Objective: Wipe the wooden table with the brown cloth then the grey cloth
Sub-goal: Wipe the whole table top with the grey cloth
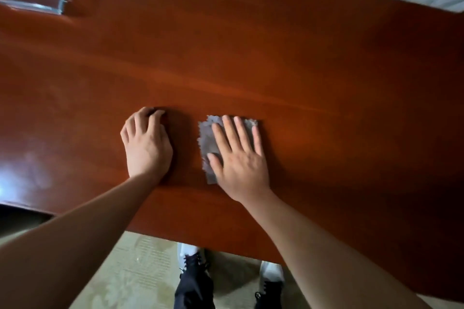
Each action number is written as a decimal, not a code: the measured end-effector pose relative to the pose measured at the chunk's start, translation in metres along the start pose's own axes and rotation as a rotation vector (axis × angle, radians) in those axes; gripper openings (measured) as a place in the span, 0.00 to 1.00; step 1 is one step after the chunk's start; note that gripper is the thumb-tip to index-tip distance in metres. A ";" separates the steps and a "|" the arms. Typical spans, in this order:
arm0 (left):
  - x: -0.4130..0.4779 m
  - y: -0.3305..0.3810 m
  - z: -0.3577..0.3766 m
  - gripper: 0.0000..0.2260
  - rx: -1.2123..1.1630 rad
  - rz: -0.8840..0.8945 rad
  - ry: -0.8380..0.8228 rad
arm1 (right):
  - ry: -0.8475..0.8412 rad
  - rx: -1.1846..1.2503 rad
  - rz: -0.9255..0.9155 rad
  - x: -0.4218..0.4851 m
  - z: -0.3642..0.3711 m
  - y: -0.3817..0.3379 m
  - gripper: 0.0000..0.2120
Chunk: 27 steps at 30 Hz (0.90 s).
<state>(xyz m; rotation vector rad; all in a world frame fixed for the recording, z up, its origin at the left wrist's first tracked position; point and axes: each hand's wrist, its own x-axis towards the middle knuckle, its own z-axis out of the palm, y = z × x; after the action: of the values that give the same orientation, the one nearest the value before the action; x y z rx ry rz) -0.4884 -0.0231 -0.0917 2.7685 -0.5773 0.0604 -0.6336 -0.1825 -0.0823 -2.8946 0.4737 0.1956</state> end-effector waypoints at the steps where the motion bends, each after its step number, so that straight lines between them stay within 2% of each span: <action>1: -0.003 0.004 -0.001 0.17 0.018 -0.027 0.001 | 0.000 -0.015 0.021 -0.019 0.000 0.020 0.31; 3: -0.012 0.022 -0.003 0.18 0.048 -0.011 0.007 | -0.027 -0.062 0.077 -0.053 -0.002 0.061 0.31; 7: -0.074 0.083 0.005 0.20 0.052 0.162 -0.085 | -0.078 -0.118 0.181 -0.113 -0.008 0.124 0.32; 11: -0.112 0.107 0.016 0.22 0.091 0.054 -0.116 | -0.102 -0.109 0.229 -0.156 -0.006 0.135 0.33; 20: -0.110 0.107 0.021 0.21 0.103 0.060 -0.064 | -0.127 -0.036 -0.127 -0.182 0.026 0.009 0.35; 23: -0.109 0.106 0.023 0.20 0.099 0.052 -0.046 | -0.080 -0.087 -0.178 -0.185 0.037 0.016 0.35; 27: -0.112 0.109 0.023 0.20 0.093 0.064 -0.025 | -0.048 -0.155 -0.214 -0.211 0.041 0.067 0.37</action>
<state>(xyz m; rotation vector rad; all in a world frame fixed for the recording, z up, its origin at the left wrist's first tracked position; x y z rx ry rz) -0.6345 -0.0822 -0.0937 2.8439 -0.6863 0.0680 -0.8580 -0.1718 -0.0996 -3.0553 0.1441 0.2782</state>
